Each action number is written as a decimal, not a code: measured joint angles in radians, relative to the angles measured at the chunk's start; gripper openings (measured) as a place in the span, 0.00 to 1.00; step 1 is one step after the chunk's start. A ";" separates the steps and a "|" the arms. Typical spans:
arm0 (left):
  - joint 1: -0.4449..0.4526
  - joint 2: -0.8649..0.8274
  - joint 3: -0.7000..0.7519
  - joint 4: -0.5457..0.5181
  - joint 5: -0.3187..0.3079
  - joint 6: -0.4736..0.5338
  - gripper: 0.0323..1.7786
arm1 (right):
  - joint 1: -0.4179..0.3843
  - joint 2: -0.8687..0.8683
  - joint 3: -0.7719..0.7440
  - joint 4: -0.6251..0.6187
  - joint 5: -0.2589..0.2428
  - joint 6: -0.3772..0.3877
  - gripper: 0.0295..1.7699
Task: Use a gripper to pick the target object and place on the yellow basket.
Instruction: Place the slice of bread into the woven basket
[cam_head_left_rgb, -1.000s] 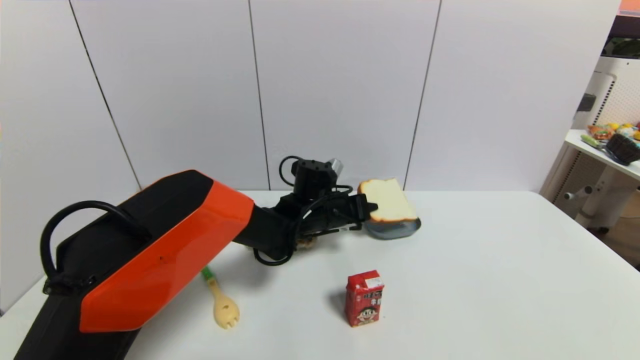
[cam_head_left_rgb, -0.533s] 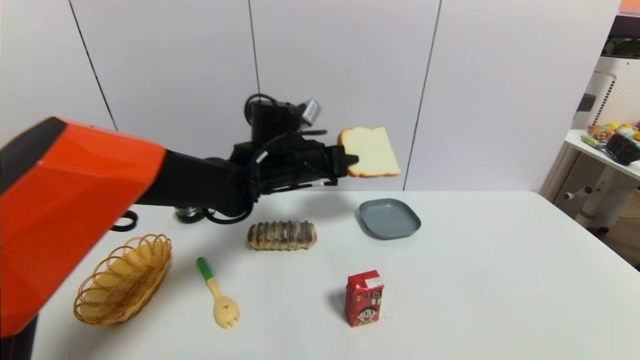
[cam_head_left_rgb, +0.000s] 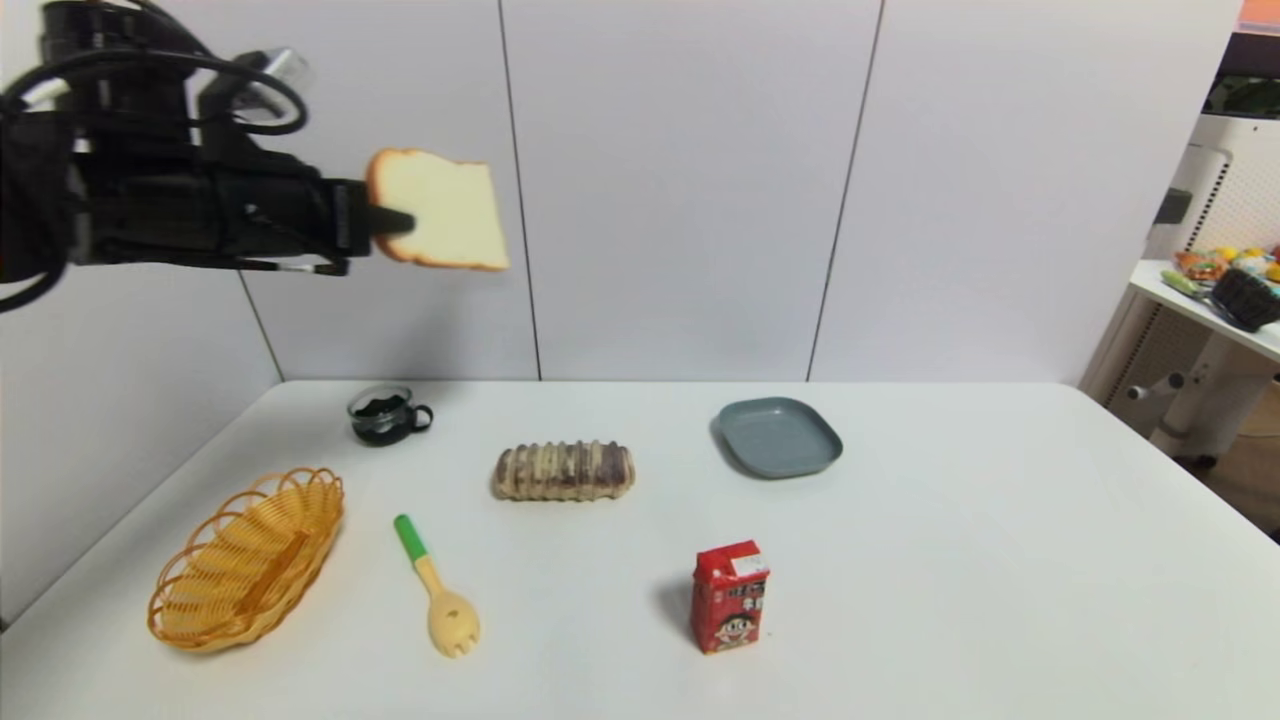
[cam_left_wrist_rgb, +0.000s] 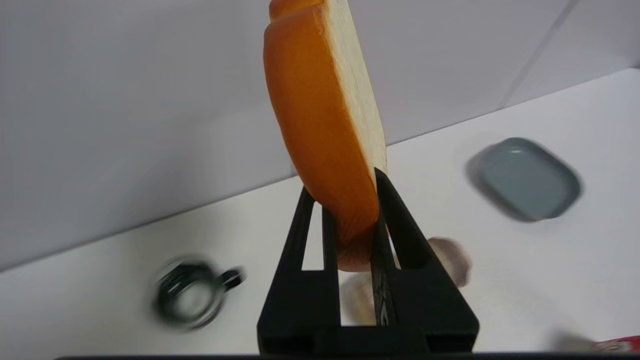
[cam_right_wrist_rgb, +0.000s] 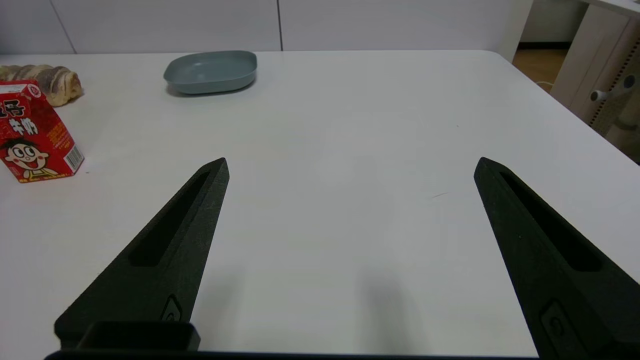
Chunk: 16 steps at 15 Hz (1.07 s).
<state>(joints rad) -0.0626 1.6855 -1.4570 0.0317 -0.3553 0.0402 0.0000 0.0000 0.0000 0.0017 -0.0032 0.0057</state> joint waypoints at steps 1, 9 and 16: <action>0.059 -0.040 0.043 0.029 0.000 0.029 0.12 | 0.000 0.000 0.000 0.000 0.000 0.000 0.96; 0.247 -0.337 0.578 0.103 0.005 0.066 0.12 | 0.000 0.000 0.000 0.000 0.000 0.000 0.96; 0.278 -0.435 0.748 0.101 0.011 -0.137 0.12 | 0.000 0.000 0.000 0.000 0.000 0.000 0.96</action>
<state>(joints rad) 0.2155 1.2509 -0.7089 0.1332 -0.3438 -0.0966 0.0000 0.0000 0.0000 0.0017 -0.0032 0.0062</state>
